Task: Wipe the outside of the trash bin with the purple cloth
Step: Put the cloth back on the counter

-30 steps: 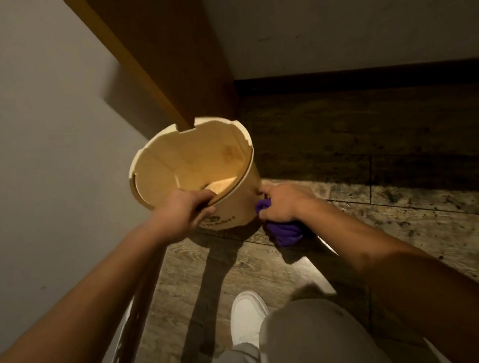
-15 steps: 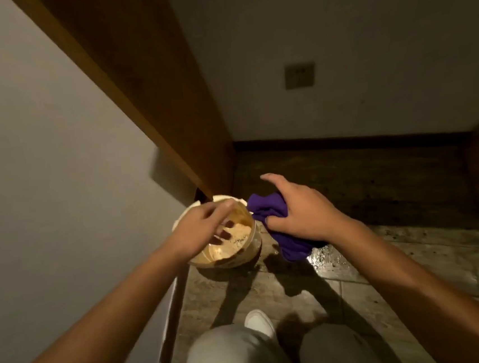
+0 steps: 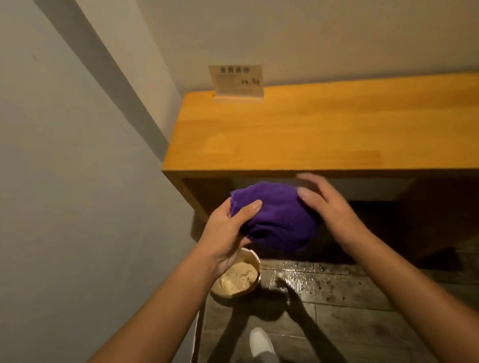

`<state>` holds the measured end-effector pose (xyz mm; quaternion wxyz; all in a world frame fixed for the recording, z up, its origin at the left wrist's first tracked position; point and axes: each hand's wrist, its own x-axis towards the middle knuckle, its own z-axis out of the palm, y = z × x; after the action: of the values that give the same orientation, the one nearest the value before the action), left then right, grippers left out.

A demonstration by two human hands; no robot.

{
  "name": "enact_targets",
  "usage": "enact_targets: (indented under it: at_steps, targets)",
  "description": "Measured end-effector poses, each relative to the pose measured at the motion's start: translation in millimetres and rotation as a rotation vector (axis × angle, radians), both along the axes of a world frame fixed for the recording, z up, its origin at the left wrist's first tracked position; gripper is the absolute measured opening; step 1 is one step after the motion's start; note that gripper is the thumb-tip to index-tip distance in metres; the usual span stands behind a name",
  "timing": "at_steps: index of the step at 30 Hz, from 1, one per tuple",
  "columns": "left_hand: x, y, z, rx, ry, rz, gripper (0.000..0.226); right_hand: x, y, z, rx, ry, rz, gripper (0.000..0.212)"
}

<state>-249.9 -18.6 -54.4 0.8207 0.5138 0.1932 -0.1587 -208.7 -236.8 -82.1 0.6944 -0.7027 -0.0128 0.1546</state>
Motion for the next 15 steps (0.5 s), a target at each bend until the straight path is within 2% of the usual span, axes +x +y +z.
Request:
enact_targets:
  at_steps: [2, 3, 5, 7, 10, 15]
  targets:
    - [14, 3, 23, -0.022, 0.009, 0.022, 0.051, 2, 8, 11, 0.203, 0.32, 0.003, 0.058]
    - [23, 3, 32, -0.012, 0.013, 0.026, 0.048, 4, 13, 18, 0.276, 0.375, -0.015, 0.056]
    - [41, 3, 43, 0.031, 0.015, 0.026, 0.041, 16, 22, 29, 0.316, 0.327, -0.074, 0.05]
    - [63, 4, 52, 0.138, -0.012, -0.003, 0.031, 40, 27, 41, 0.243, 0.228, -0.16, 0.047]
    - [102, 7, 54, 0.45, -0.012, -0.011, 0.031, 86, 35, 48, 0.035, 0.195, -0.258, 0.055]
    - [167, 9, 32, 0.898, -0.038, -0.036, 0.029, 149, 49, 26, -0.356, 0.097, -0.298, 0.06]
